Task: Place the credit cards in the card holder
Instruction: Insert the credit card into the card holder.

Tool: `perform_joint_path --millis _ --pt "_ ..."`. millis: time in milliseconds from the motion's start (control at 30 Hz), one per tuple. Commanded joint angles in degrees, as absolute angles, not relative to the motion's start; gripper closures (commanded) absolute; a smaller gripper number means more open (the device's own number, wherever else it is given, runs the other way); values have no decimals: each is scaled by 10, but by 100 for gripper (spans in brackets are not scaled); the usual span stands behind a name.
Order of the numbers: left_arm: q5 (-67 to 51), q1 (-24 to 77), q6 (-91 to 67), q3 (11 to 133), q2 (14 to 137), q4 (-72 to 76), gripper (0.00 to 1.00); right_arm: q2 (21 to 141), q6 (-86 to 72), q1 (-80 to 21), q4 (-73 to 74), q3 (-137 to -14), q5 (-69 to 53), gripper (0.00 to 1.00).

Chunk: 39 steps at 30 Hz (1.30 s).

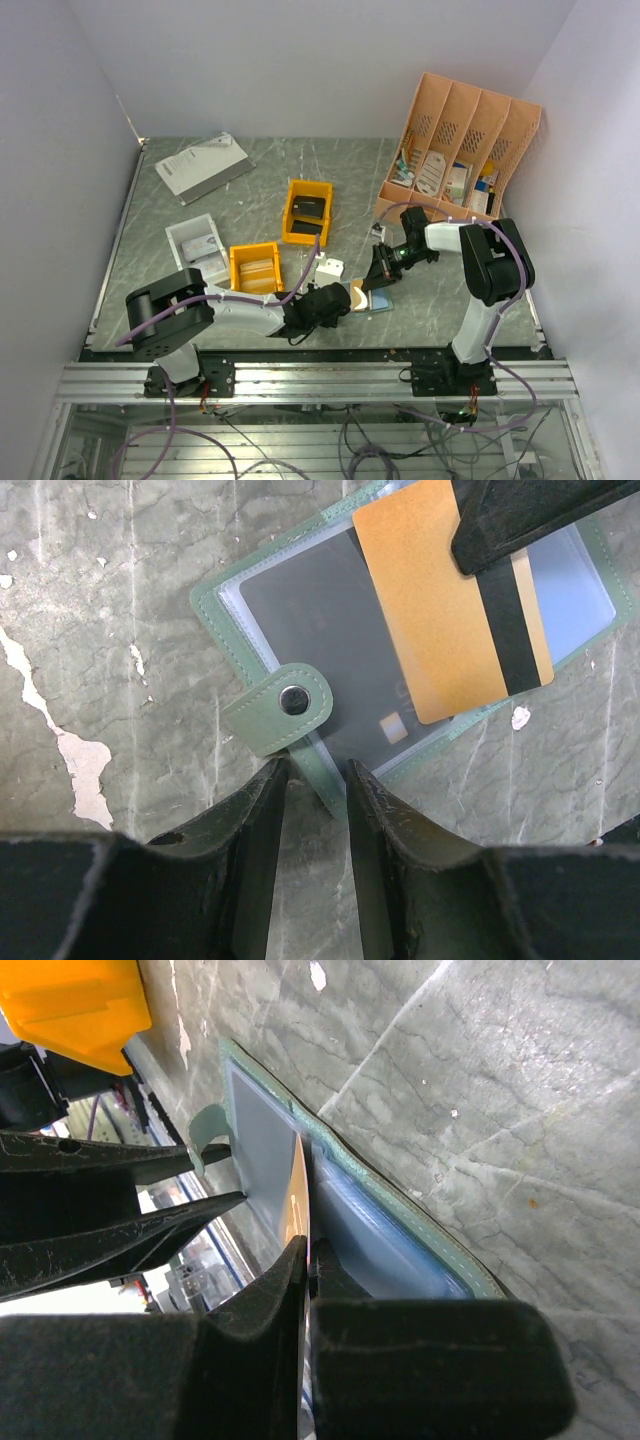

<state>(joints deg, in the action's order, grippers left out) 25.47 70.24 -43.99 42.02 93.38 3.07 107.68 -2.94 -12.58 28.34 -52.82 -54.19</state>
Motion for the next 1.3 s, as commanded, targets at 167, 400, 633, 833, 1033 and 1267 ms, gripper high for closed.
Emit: perform_joint_path --millis 167,400,633,833,1033,1267 --pt "275 703 -442 439 952 17 59 1087 -17 -134 304 -546 -488 100" --pt "273 700 -443 435 951 19 59 1071 -10 -135 312 -541 -482 100" --pt "271 700 -446 428 945 20 59 1071 -6 -141 314 -538 -480 100" --pt "271 700 -447 426 943 22 59 1068 -6 -149 314 -536 -477 100" --pt "270 700 -444 429 946 21 60 1072 -9 -149 314 -539 -475 100" --pt "270 700 -444 429 946 20 60 1082 -11 -149 316 -545 -475 100"
